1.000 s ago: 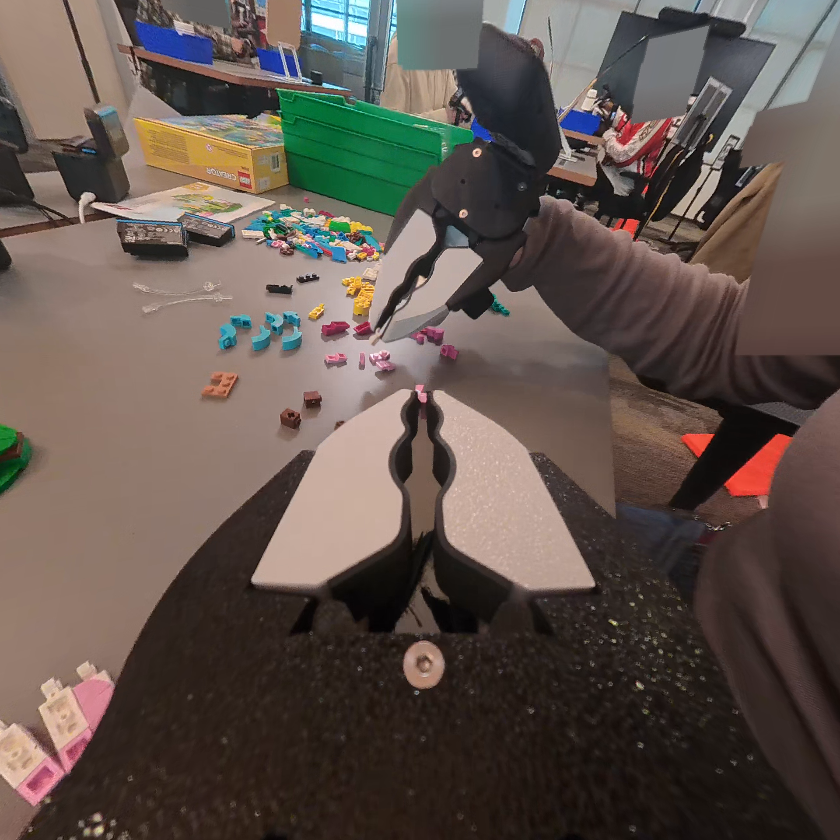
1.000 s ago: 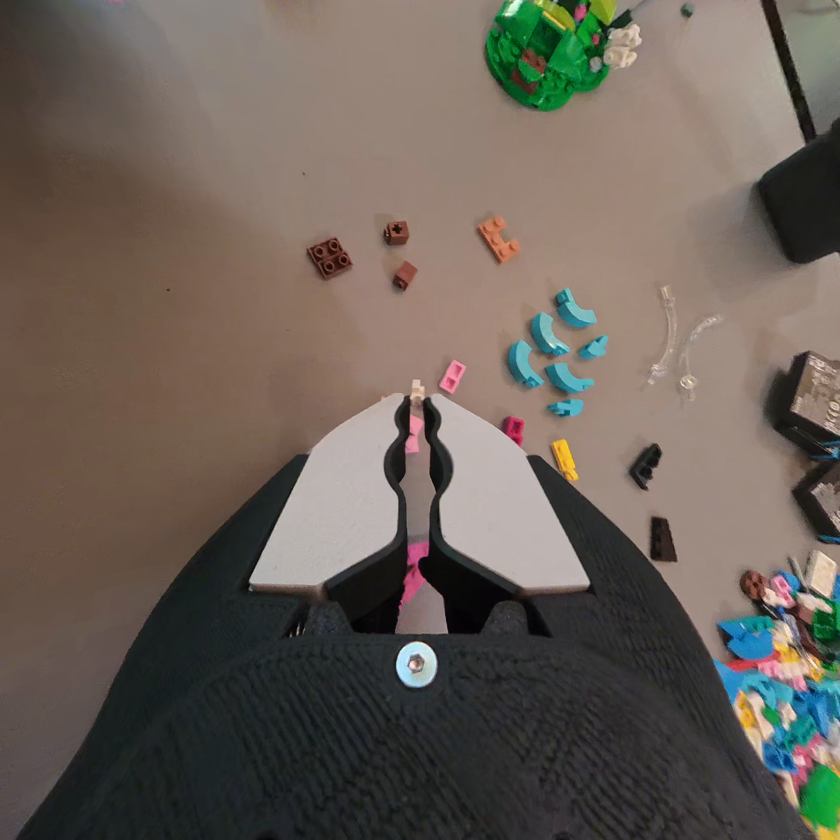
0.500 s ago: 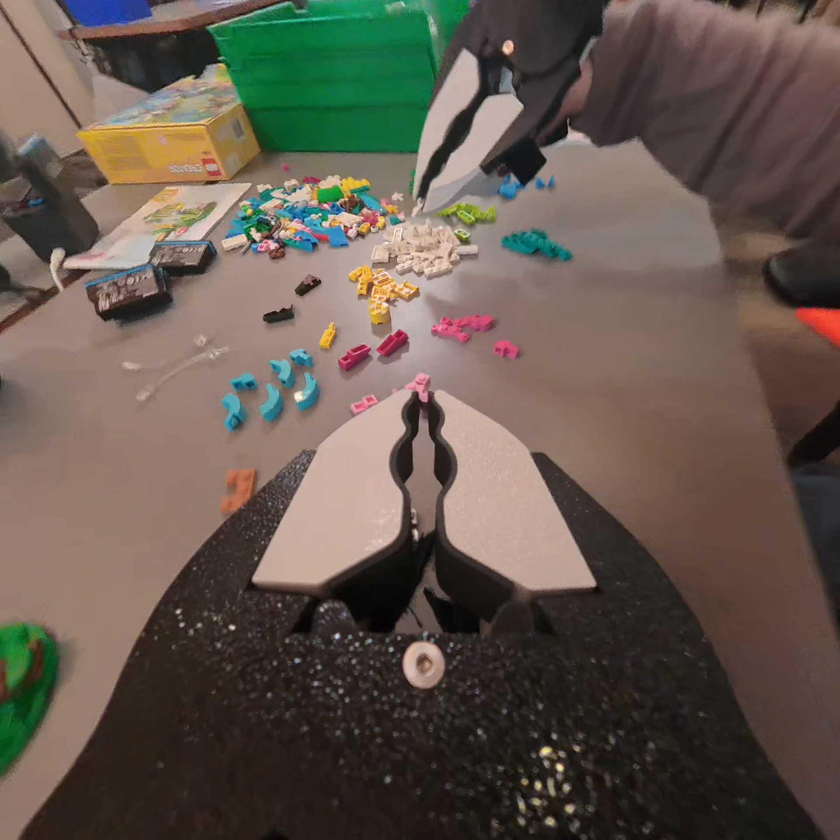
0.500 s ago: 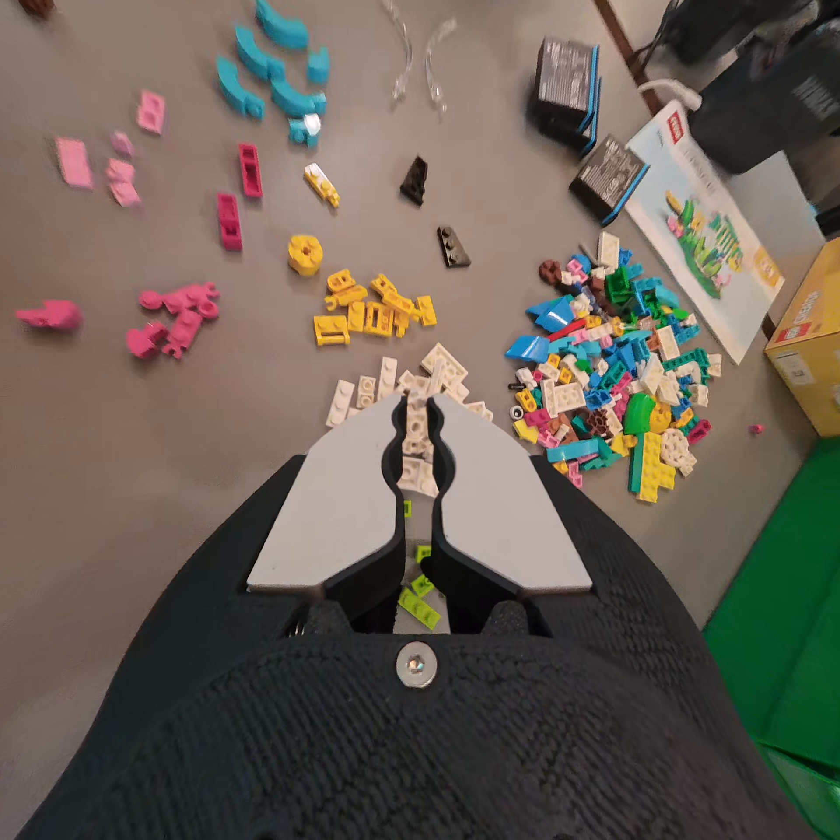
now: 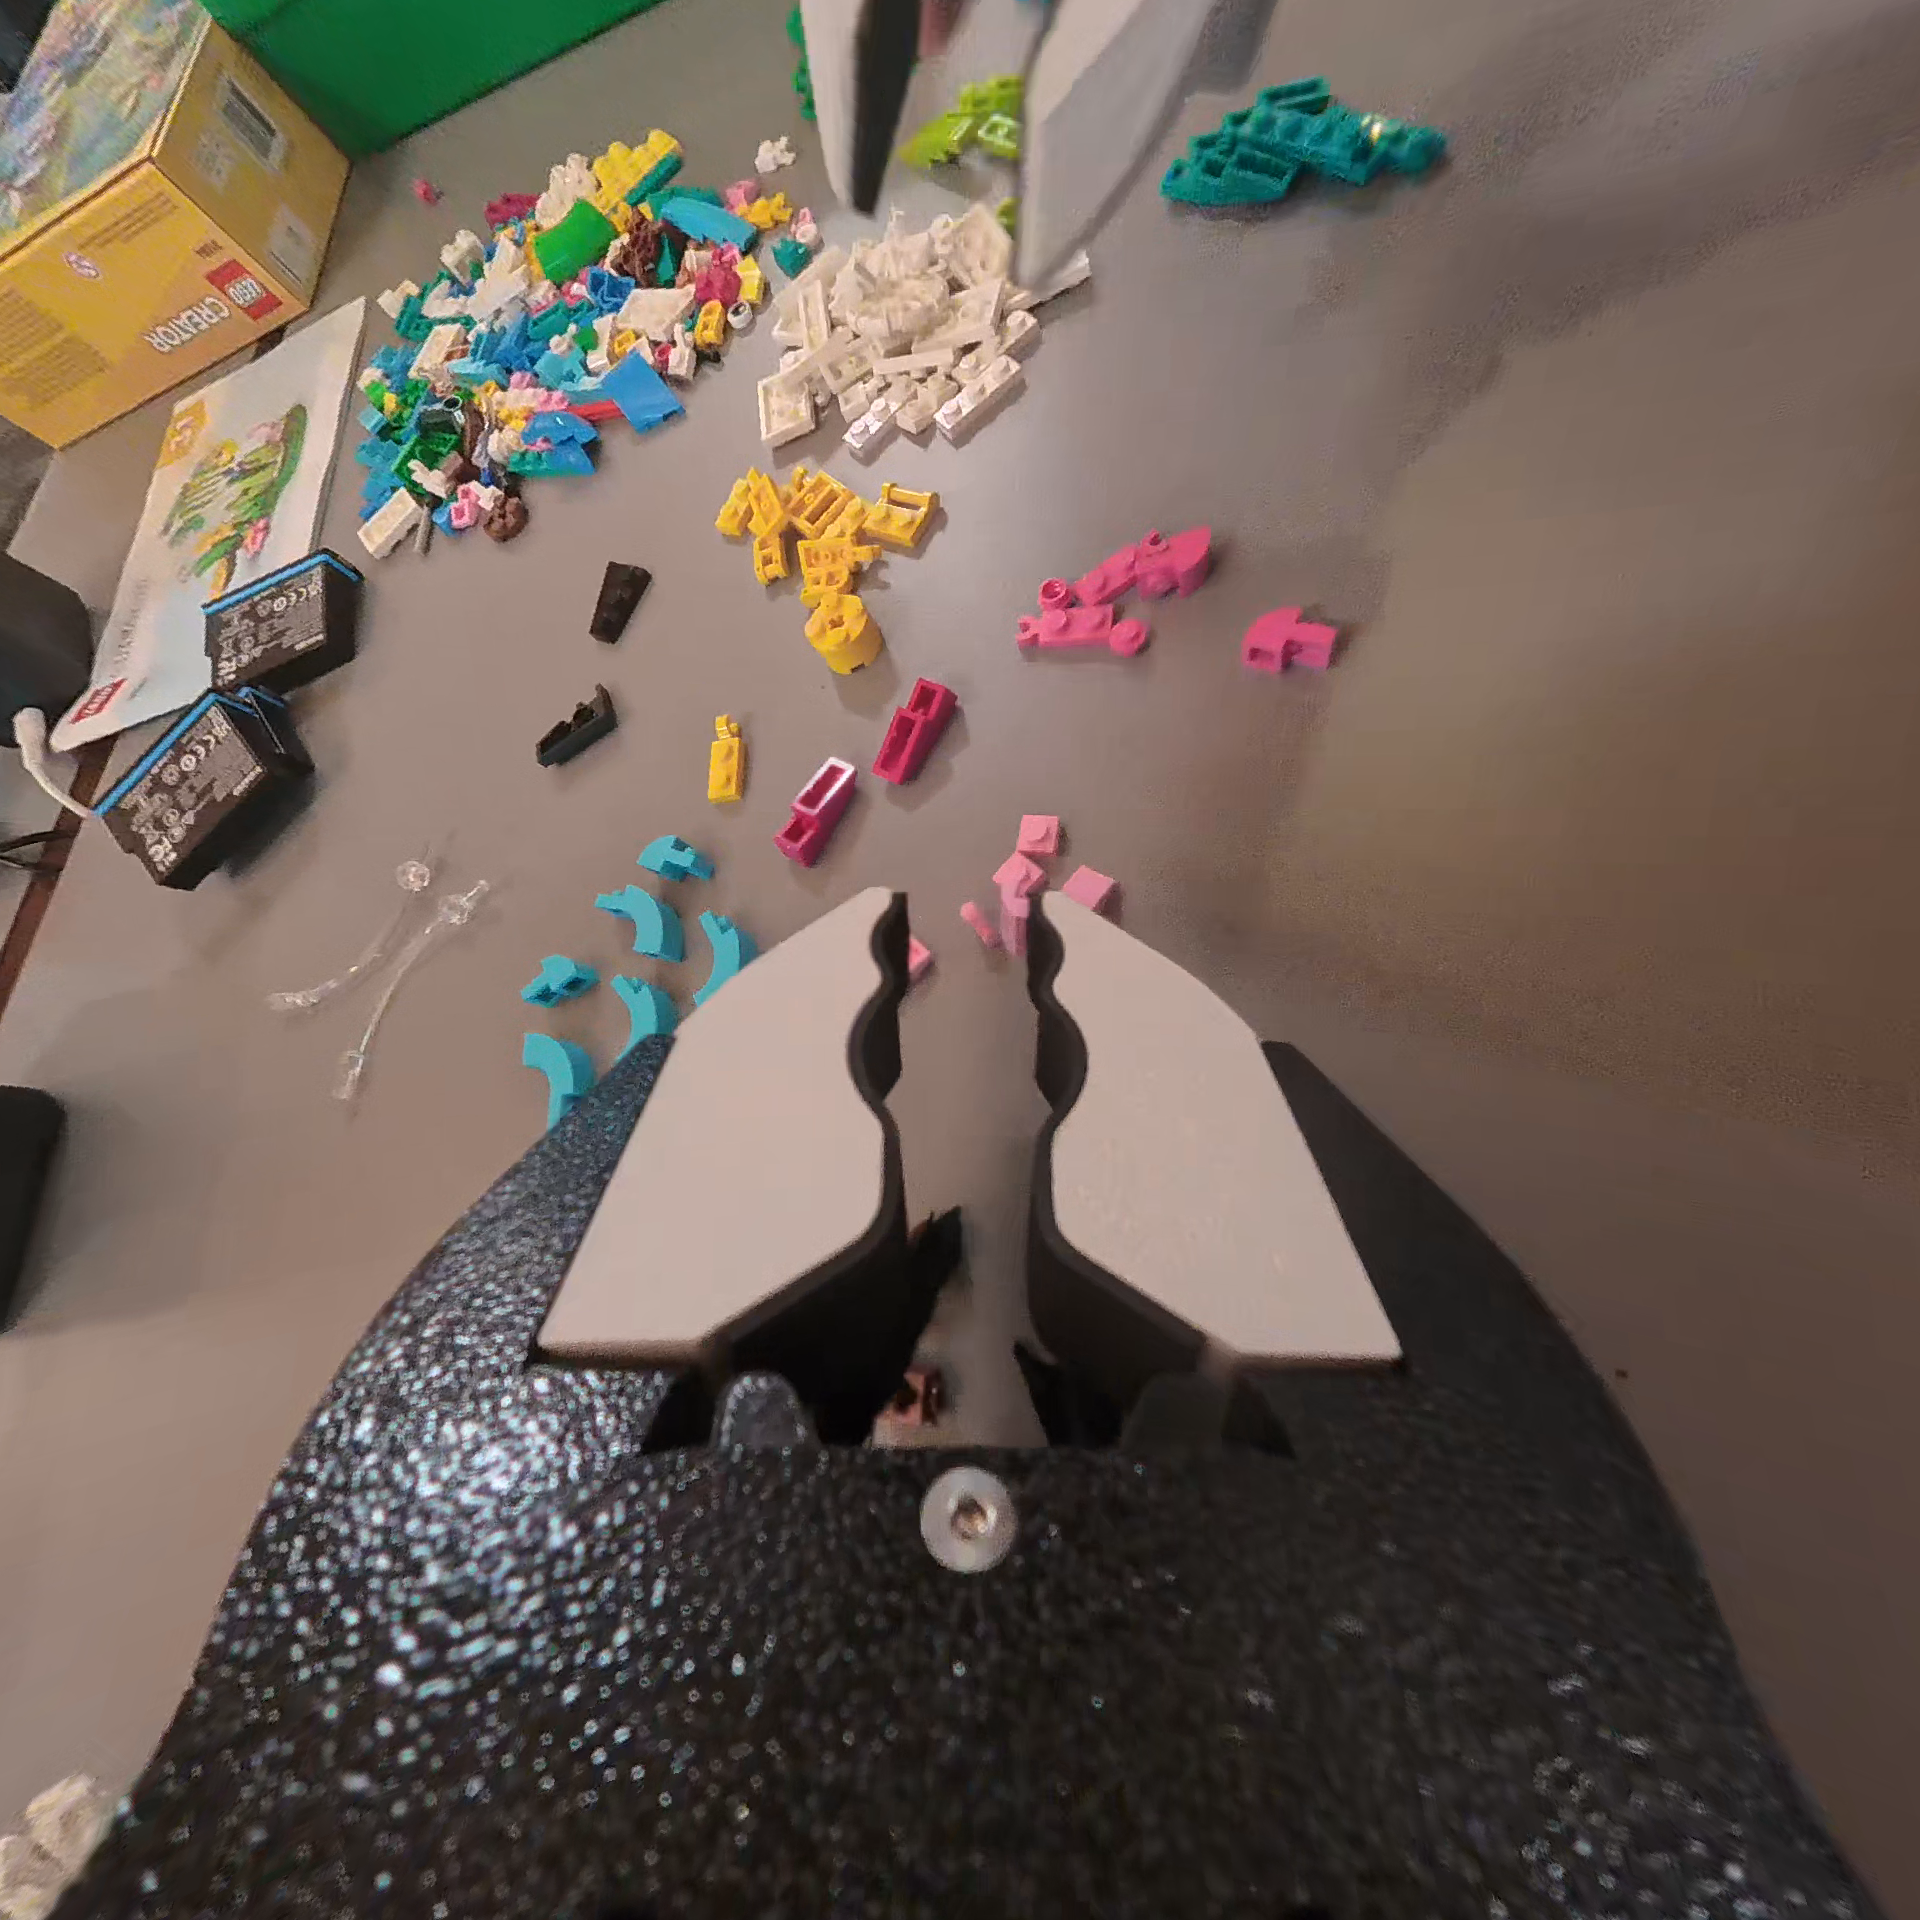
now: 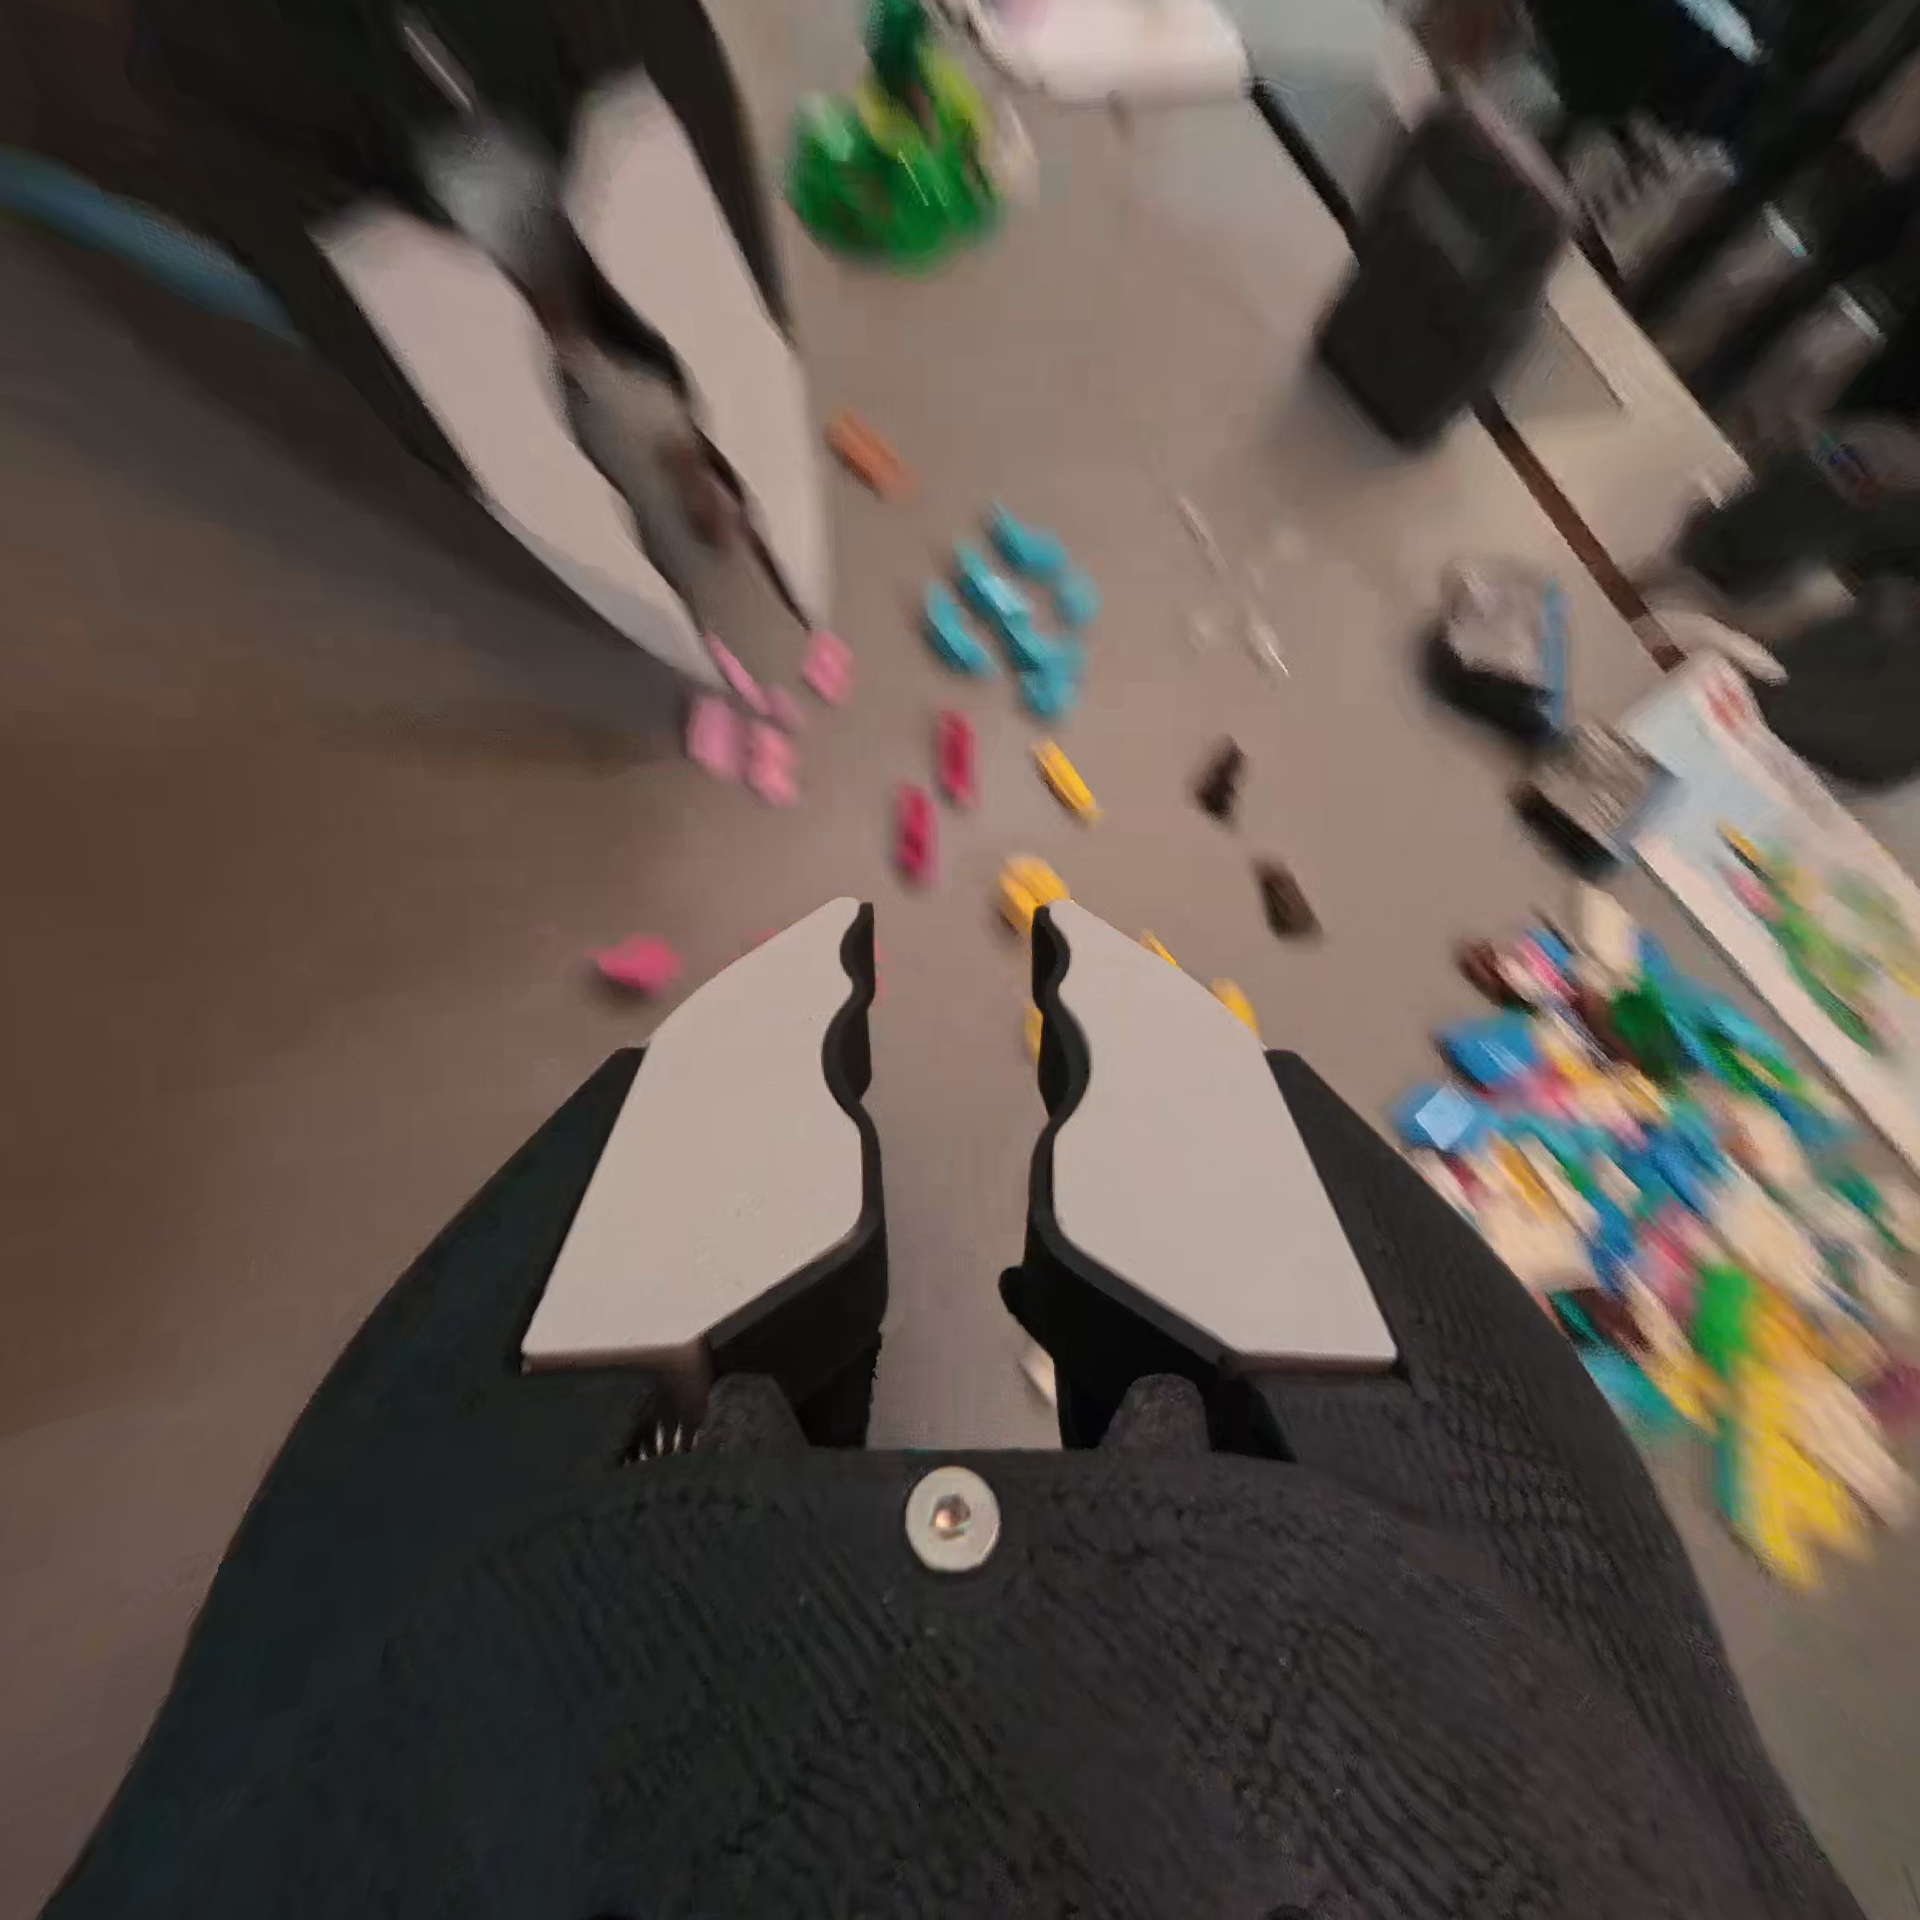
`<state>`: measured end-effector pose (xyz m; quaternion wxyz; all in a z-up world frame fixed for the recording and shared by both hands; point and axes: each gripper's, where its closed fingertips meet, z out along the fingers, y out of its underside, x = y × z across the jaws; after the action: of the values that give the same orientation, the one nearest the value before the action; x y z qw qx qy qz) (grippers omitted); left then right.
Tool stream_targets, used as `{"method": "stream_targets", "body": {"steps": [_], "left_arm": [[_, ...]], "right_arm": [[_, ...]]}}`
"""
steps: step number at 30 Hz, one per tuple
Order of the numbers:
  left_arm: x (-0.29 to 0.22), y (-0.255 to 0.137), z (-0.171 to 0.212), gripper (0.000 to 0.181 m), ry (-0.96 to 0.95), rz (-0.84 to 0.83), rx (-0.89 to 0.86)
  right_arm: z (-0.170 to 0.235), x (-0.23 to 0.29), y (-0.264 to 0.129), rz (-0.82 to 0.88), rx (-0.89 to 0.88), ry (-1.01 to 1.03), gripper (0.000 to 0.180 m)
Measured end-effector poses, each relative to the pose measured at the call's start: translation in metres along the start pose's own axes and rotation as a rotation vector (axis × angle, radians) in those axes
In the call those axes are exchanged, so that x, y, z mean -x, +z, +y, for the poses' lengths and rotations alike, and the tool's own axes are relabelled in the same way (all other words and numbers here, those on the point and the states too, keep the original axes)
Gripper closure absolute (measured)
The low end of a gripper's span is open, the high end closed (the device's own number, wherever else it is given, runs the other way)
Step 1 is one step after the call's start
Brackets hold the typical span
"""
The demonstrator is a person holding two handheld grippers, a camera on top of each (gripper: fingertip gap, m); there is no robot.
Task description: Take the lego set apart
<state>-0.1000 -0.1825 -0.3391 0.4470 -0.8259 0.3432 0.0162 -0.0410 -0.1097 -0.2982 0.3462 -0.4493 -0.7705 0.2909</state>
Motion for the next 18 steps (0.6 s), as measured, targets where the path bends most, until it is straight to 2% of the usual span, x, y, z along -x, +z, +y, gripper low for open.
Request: {"method": "stream_targets", "body": {"steps": [2,5,11,18], "left_arm": [[0.002,0.0,-0.003,0.154,0.022,-0.012,0.005],[0.004,-0.001,-0.009,0.142,0.063,-0.041,0.0],[0.015,-0.006,-0.013,0.136,0.209,-0.2,0.023],[0.012,-0.005,-0.011,0.133,0.218,-0.194,0.006]], "right_arm": [[-0.032,0.03,0.009,-0.117,-0.14,0.031,0.154],[-0.047,0.041,0.033,-0.101,-0.152,0.034,0.161],[-0.038,0.049,0.073,-0.178,-0.058,0.114,0.161],[-0.024,0.04,0.082,-0.109,0.035,0.076,0.163]]}}
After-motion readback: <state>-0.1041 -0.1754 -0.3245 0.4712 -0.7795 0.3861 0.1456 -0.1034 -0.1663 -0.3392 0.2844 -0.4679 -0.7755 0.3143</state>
